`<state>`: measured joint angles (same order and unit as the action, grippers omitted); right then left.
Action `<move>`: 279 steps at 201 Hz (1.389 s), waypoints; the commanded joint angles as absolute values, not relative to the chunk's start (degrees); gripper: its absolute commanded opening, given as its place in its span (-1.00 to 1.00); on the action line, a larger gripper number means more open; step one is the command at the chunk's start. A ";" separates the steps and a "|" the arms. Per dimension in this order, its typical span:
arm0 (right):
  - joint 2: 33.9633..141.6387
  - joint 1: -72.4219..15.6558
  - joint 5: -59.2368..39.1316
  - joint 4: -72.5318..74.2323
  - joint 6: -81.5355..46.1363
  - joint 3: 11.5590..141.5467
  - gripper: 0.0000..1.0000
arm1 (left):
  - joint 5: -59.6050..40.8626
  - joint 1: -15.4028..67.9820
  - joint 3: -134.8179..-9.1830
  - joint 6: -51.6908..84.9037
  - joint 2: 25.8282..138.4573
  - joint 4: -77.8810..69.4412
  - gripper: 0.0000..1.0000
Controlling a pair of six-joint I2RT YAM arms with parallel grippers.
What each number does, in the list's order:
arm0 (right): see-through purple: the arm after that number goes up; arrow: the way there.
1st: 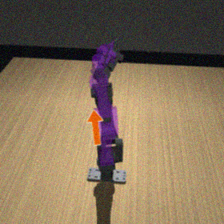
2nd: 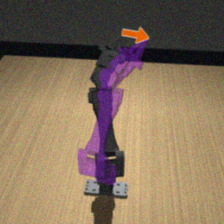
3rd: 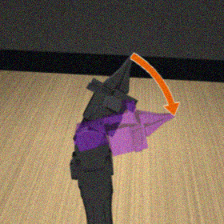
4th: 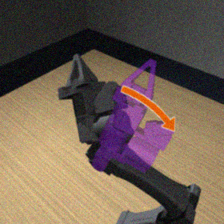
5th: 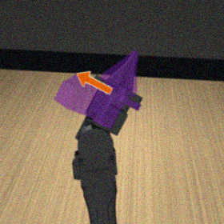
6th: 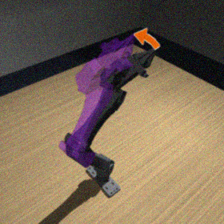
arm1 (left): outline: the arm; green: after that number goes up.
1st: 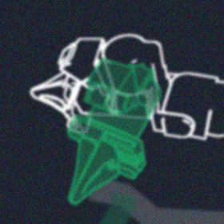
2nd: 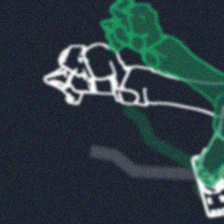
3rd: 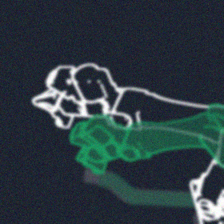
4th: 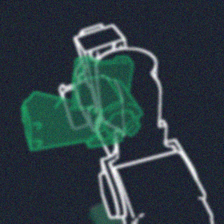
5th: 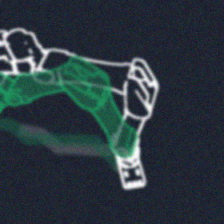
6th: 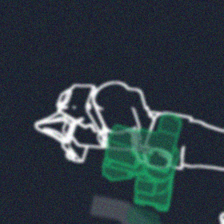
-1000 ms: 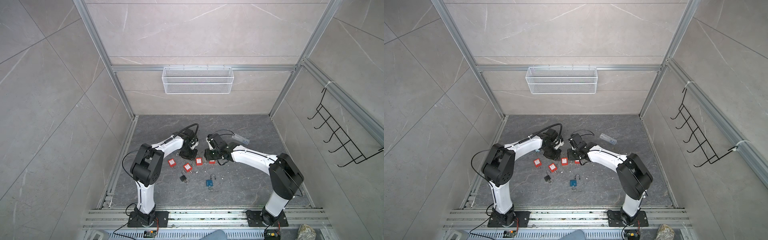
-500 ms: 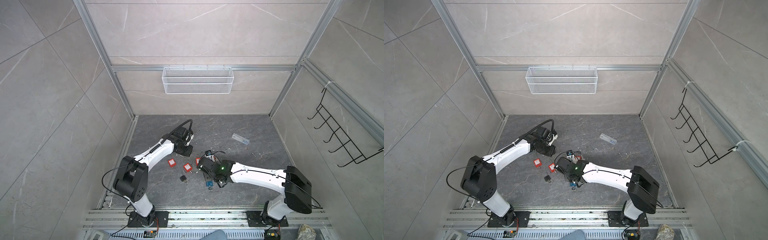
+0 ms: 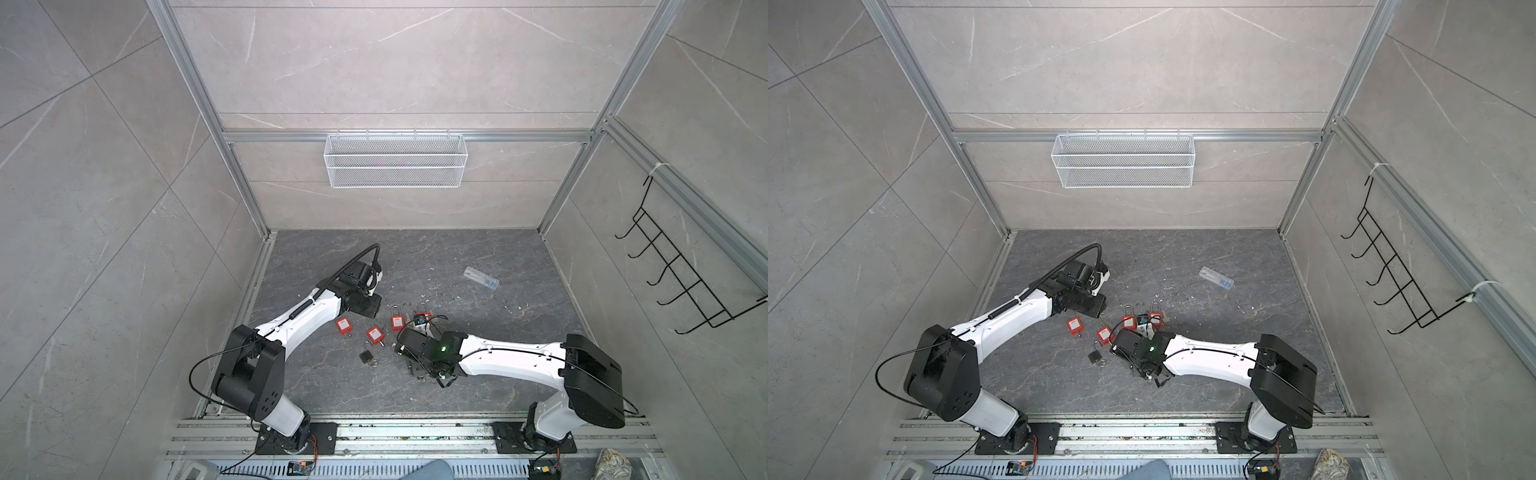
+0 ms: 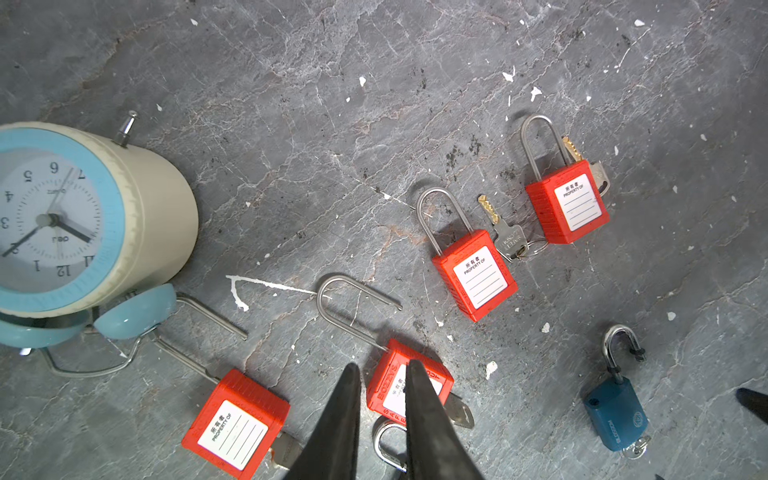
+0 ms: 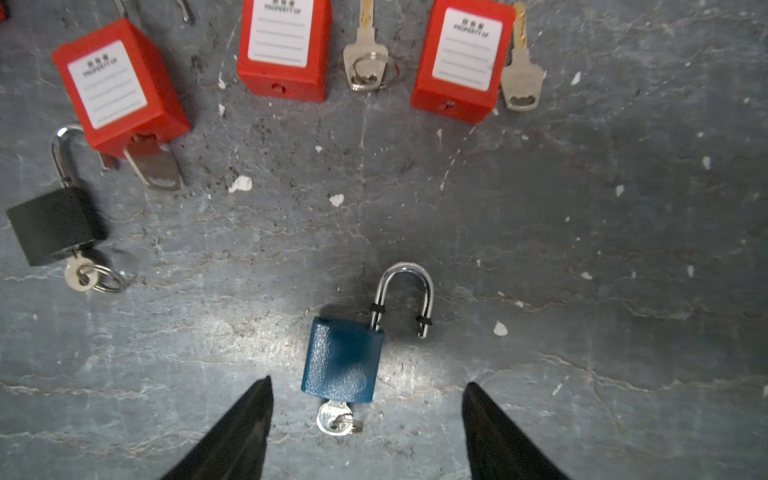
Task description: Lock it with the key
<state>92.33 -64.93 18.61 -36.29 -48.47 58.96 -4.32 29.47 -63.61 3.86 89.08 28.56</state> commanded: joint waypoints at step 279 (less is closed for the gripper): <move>103.40 -60.82 9.42 -37.74 -47.49 58.54 0.04 | -4.42 29.35 -67.46 0.37 90.87 26.28 -0.53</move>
<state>102.54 -61.04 10.66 -32.97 -48.23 60.71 -3.44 29.47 -65.14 1.28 90.39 27.53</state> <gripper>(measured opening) 0.526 0.232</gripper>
